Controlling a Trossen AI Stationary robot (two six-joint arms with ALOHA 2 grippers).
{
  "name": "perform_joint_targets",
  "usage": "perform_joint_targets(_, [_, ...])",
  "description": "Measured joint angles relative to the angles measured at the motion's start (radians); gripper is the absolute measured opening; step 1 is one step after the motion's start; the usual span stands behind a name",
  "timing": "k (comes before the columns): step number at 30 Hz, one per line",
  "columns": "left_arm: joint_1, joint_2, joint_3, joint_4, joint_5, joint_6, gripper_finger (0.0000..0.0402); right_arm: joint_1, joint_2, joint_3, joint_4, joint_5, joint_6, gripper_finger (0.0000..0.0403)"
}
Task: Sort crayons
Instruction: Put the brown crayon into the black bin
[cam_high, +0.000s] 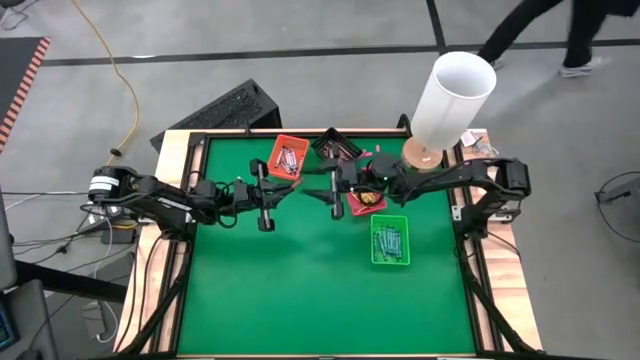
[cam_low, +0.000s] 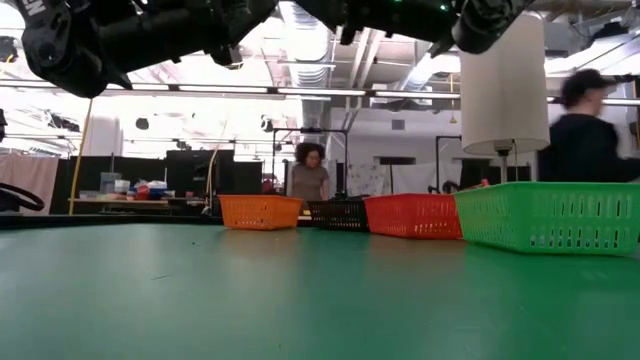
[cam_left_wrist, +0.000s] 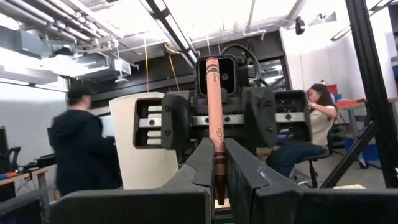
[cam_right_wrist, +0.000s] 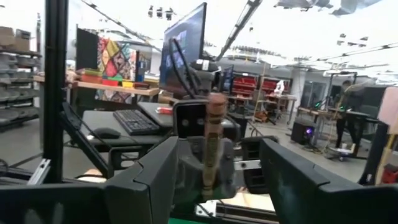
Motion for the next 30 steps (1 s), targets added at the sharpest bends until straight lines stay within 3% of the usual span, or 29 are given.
perform_joint_targets(12, [0.0, 0.0, 0.0, 0.0, 0.004, 0.0, 0.0002, 0.019, 0.079, 0.117, -0.057, -0.025, -0.011, 0.0217])
perform_joint_targets(16, [0.0, 0.0, 0.0, -0.002, 0.005, -0.001, 0.0002, 0.029, 0.079, 0.119, -0.066, -0.025, -0.051, 0.0164])
perform_joint_targets(22, [0.0, 0.0, -0.001, -0.003, 0.007, -0.001, 0.0002, 0.029, 0.079, 0.119, -0.092, 0.015, -0.051, 0.002])
perform_joint_targets(30, [0.0, 0.0, -0.001, -0.012, -0.026, -0.002, 0.0014, 0.03, 0.078, 0.119, -0.102, 0.086, -0.043, 0.0005])
